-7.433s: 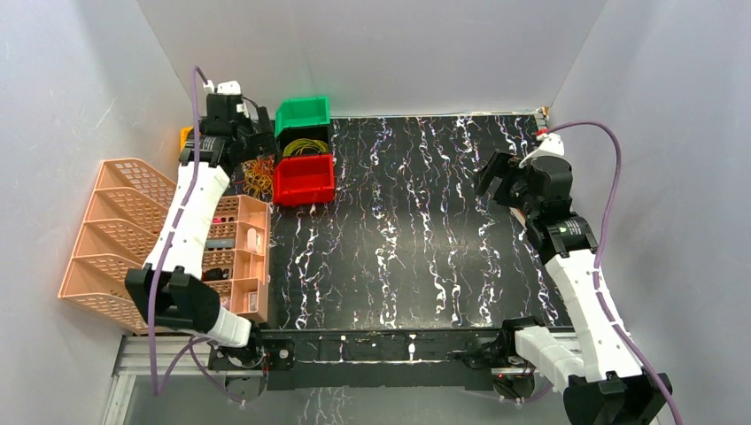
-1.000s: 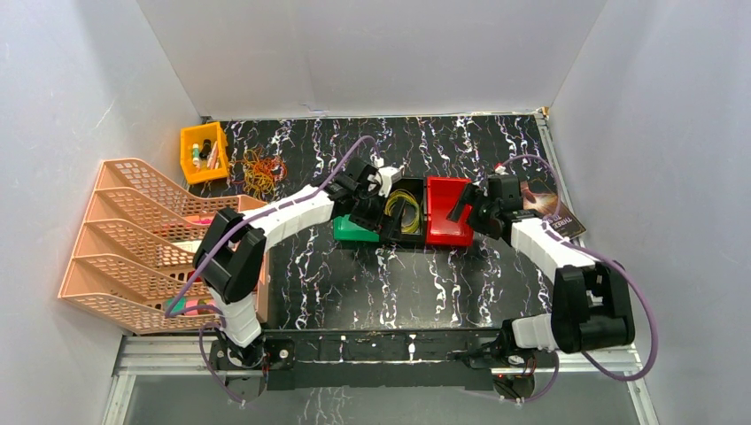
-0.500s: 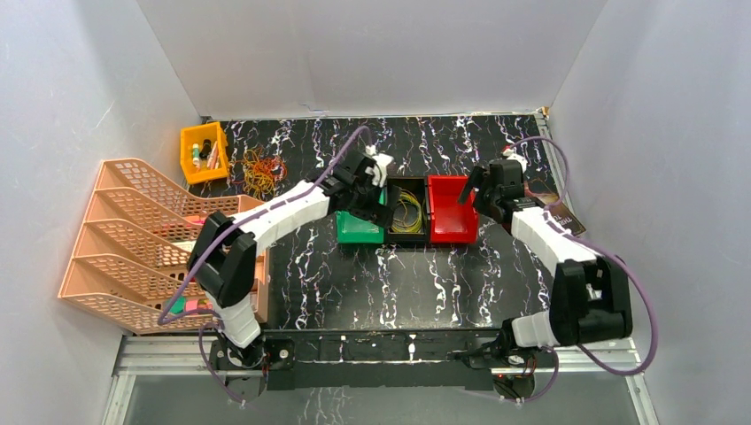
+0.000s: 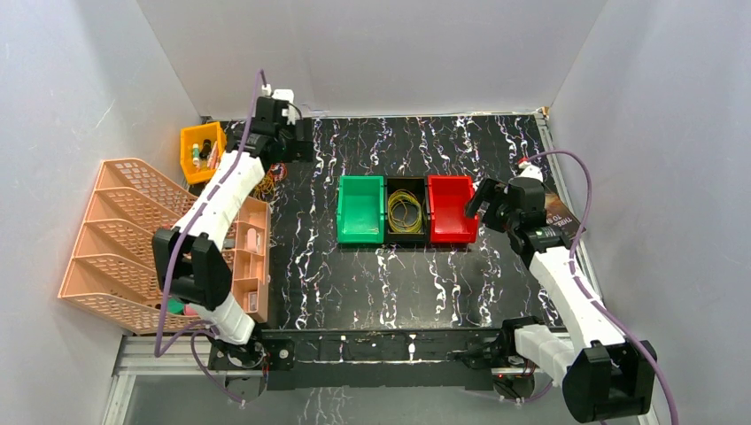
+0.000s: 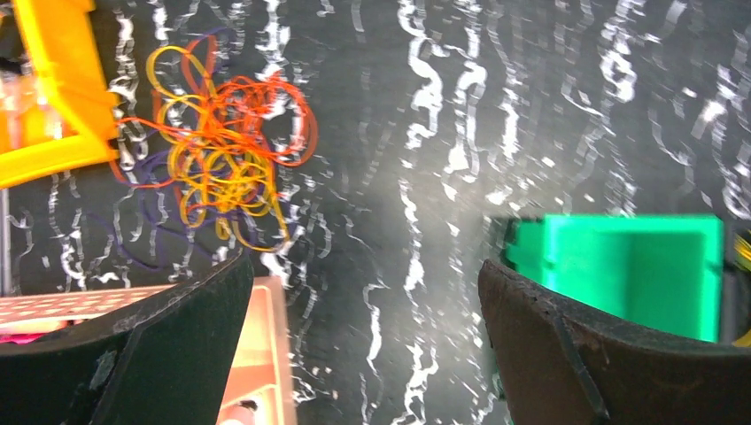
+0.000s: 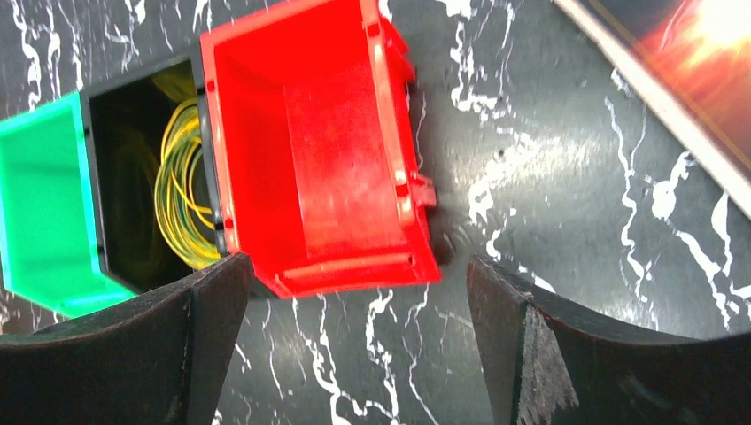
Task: Untangle the cables
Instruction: Pick up the cable at the center of the board.
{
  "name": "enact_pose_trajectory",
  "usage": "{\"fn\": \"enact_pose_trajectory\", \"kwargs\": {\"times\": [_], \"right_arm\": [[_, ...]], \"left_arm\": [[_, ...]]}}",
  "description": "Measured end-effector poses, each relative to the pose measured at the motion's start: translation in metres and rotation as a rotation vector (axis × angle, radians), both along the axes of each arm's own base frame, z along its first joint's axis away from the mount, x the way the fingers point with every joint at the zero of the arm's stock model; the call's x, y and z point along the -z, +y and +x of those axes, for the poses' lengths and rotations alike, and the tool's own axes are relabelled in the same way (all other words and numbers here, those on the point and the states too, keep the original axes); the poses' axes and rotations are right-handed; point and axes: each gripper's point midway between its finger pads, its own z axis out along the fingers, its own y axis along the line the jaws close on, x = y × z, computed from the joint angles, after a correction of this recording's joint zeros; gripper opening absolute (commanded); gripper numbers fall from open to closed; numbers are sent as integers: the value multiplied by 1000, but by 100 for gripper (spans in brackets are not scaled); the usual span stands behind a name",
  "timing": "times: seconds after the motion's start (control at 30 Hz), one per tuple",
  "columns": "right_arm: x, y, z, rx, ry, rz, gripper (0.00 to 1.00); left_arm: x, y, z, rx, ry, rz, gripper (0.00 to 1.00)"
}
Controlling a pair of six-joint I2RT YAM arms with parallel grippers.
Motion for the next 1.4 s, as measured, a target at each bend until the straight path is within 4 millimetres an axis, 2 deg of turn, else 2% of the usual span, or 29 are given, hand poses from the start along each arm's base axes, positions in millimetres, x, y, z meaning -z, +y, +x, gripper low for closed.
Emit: {"fn": "enact_pose_trajectory", "kwargs": {"times": [0.07, 0.13, 0.33, 0.43, 0.53, 0.73, 0.97, 1.13, 1.4], "right_arm": [[7, 3, -11, -18, 28, 11, 98], [13, 6, -20, -36, 46, 29, 99], [32, 13, -38, -69, 110, 63, 98], [38, 15, -43, -76, 132, 74, 98], [39, 16, -44, -82, 139, 77, 98], [40, 15, -44, -87, 139, 71, 98], [42, 15, -45, -88, 144, 69, 98], [56, 14, -52, -88, 183, 62, 98], [61, 14, -54, -90, 195, 63, 98]], "left_arm": [[2, 23, 13, -64, 11, 17, 98], [14, 42, 26, -116, 37, 25, 98], [78, 96, 49, -240, 199, 62, 98], [98, 111, 55, -266, 248, 75, 98], [107, 121, 59, -278, 271, 81, 98], [110, 134, 69, -274, 274, 84, 98], [138, 135, 64, -241, 351, 87, 98], [159, 137, 58, -233, 411, 109, 99], [168, 142, 56, -237, 435, 137, 98]]}}
